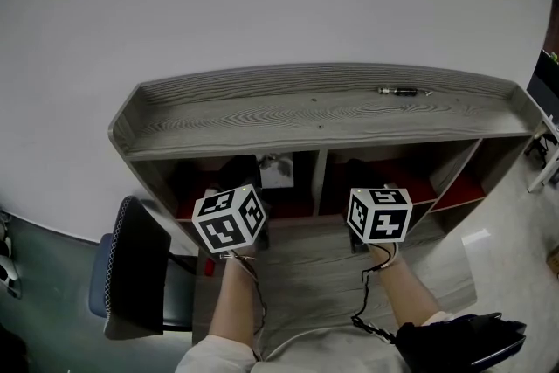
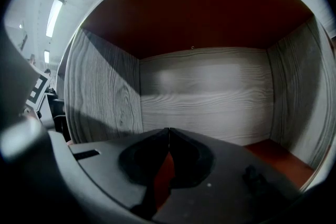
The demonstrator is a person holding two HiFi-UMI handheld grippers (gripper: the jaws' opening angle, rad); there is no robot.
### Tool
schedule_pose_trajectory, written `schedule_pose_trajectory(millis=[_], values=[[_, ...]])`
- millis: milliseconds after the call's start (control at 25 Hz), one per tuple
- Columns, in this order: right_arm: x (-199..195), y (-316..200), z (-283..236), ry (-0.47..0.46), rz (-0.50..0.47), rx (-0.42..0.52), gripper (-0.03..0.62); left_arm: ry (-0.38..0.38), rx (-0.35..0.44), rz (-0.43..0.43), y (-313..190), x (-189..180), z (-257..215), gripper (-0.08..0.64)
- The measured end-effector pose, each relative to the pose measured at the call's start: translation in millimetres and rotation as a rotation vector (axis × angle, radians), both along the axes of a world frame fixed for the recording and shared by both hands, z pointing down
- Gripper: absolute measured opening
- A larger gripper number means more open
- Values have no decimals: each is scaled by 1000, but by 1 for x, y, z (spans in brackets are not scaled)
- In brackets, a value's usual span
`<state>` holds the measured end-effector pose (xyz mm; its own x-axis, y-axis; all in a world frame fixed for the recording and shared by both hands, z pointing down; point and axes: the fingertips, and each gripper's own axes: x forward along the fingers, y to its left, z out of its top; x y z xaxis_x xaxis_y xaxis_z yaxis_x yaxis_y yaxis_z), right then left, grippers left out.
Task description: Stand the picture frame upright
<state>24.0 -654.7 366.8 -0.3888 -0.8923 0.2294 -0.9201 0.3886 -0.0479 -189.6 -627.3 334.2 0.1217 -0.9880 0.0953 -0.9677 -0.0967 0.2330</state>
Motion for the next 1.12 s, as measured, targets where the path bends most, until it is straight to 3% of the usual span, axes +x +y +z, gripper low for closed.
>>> schedule_pose_trajectory(millis=[600, 1120], values=[[1, 13, -4, -1, -4, 2, 31, -26, -7, -4, 12, -2, -4, 72], [1, 55, -3, -15, 8, -5, 32, -47, -25, -6, 58, -8, -1, 72]])
